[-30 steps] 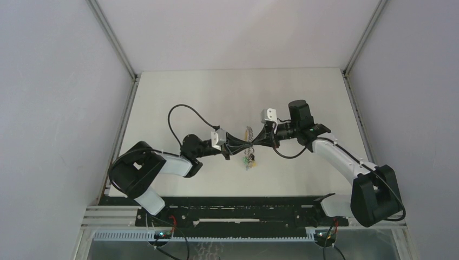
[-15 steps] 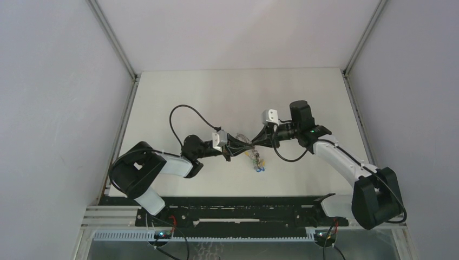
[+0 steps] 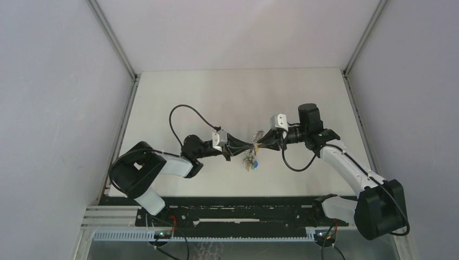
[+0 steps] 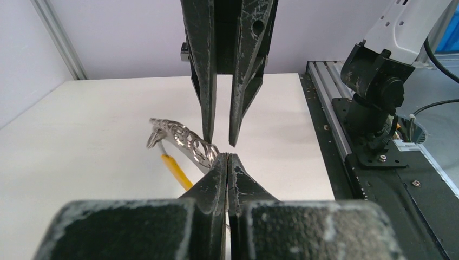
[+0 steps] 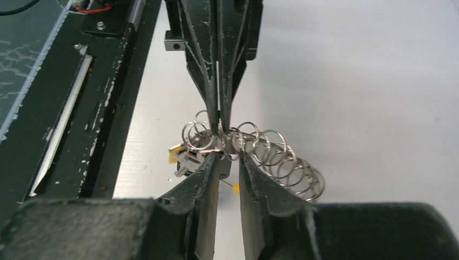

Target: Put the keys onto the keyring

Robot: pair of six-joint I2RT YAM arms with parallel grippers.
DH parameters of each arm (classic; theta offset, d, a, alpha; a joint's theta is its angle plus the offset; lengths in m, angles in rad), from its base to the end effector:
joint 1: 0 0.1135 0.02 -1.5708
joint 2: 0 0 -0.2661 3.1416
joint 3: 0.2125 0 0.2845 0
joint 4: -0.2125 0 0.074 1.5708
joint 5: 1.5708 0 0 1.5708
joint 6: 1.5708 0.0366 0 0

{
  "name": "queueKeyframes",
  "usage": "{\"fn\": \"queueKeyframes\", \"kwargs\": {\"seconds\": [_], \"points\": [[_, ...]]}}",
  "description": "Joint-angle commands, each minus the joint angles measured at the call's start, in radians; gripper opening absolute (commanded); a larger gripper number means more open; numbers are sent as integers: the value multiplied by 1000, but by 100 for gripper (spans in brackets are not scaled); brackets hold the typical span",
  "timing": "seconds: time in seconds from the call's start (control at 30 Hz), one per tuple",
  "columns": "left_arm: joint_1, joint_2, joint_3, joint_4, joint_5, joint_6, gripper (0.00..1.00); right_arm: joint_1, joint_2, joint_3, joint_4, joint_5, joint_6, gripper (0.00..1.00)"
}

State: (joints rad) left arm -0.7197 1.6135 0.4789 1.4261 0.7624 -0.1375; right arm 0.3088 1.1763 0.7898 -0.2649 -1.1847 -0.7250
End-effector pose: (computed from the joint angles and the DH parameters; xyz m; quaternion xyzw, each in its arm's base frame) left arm 0.2085 -0.2164 0.1815 0.4450 0.4451 -0.5115 0.5851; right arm 0.2448 0.1137 0.2567 -0.5828 0.5240 0.4135 0.4635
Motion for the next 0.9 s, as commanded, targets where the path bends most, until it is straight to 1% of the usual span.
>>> {"fn": "queueKeyframes", "kwargs": {"seconds": [0.0,0.4,0.57,0.7,0.87], "points": [[5,-42,-6,60,-17,12,0,33,25,0,17,-52,-37,20],[5,-43,-1,60,-21,0,0,70,77,22,28,-64,-35,19],[5,-33,-5,60,-41,3,0,39,47,17,-4,-17,-30,21],[5,-24,2,60,-49,-4,0,24,-4,-15,27,-20,-15,21],[5,-30,3,60,-51,-8,0,27,18,-18,59,-54,-6,20]]}}
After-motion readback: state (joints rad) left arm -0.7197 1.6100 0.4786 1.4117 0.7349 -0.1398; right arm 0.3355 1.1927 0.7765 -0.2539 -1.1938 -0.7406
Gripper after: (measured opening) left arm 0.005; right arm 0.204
